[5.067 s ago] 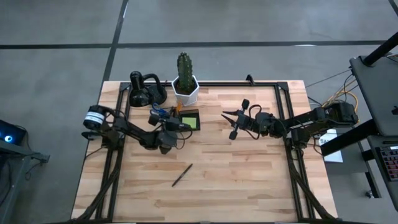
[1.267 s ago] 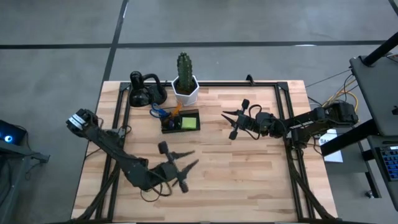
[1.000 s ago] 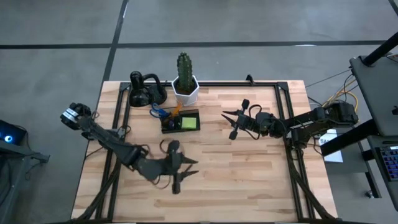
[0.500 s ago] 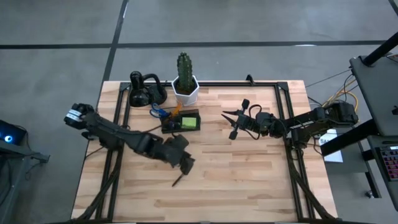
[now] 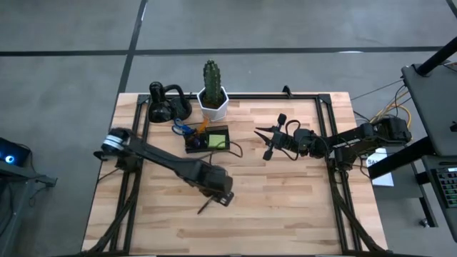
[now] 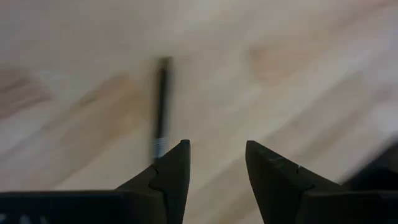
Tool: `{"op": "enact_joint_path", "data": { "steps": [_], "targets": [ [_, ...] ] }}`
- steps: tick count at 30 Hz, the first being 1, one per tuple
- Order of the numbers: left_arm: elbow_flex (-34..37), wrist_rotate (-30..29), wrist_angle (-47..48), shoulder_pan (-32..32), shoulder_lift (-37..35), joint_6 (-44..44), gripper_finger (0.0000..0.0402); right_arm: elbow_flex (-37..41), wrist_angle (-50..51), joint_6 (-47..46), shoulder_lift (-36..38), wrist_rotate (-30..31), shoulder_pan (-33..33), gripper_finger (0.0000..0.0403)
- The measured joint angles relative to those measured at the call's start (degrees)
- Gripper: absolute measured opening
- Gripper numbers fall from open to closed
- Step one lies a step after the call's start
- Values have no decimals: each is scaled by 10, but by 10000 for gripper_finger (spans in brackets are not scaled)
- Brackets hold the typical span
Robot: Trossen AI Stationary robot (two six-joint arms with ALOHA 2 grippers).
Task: Pick and place office supplies into organizer
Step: Put the black pen into the black desk organizer
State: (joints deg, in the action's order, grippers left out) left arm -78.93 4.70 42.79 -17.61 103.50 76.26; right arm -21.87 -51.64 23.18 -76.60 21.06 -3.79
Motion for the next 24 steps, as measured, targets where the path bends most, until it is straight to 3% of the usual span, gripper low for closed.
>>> {"op": "enact_joint_path", "data": {
  "steps": [6, 24],
  "targets": [
    [-59, 6, 110, -13, 38, 0, 139, 0, -1, -5, 0, 0, 0, 48],
    [-67, 5, 153, -21, 36, 43, 139, 0, 4, -5, 0, 0, 0, 48]
  ]
}}
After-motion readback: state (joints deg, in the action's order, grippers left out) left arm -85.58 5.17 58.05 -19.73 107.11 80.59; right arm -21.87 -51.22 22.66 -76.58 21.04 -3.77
